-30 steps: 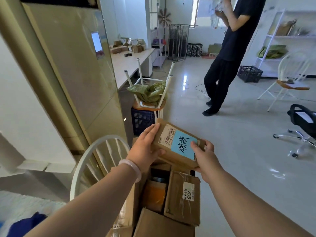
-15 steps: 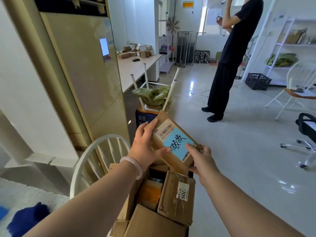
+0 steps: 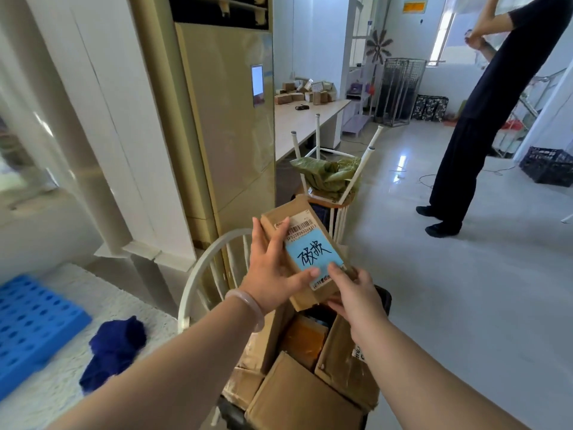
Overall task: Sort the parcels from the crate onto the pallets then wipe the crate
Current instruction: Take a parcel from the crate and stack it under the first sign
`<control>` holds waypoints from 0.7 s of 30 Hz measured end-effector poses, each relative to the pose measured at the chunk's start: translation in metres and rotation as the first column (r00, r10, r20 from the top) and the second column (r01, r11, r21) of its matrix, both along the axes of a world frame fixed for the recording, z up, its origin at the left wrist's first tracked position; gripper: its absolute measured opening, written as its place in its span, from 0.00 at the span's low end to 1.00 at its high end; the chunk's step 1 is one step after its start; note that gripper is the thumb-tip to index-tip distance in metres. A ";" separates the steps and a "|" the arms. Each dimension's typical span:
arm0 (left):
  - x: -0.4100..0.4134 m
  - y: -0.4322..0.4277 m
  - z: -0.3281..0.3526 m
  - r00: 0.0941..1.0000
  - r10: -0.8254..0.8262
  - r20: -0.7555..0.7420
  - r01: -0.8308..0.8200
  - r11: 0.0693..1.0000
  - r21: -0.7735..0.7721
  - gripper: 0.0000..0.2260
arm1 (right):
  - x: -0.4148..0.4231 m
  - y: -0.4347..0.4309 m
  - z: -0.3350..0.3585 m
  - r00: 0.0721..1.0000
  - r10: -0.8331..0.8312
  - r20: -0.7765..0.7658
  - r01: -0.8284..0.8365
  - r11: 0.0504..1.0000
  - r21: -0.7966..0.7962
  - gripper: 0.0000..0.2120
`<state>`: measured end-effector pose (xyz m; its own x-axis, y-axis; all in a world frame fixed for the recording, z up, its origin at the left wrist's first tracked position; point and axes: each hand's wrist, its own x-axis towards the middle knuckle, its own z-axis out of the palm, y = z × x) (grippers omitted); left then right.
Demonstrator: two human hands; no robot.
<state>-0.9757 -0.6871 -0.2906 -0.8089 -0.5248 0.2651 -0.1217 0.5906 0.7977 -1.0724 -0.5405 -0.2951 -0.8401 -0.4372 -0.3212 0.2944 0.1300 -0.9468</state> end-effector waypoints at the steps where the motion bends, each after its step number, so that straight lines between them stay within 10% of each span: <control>1: 0.007 -0.003 -0.001 1.000 0.013 0.004 -0.013 1.000 -0.004 0.46 | 0.005 -0.003 0.001 0.999 0.027 -0.021 -0.027 1.000 0.008 0.20; 7: 0.045 -0.031 0.007 0.998 0.055 -0.003 -0.055 0.998 0.010 0.45 | 0.034 -0.032 0.009 0.955 0.240 -0.176 -0.213 0.964 0.157 0.31; 12: 0.090 -0.060 0.008 0.992 0.113 -0.048 -0.109 0.990 0.094 0.45 | 0.065 -0.060 0.018 0.736 0.519 -0.435 -0.315 0.830 0.460 0.29; 21: 0.238 -0.125 0.007 0.960 0.263 0.099 -0.269 0.961 0.062 0.51 | 0.186 -0.157 0.019 0.522 0.756 -0.395 -0.693 0.646 0.321 0.34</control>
<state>-0.7381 -0.8124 -0.2839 -0.6559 -0.7396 0.1512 -0.3385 0.4672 0.8168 -0.8863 -0.6976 -0.2761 -0.2955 -0.9516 -0.0850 -0.4080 0.2061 -0.8894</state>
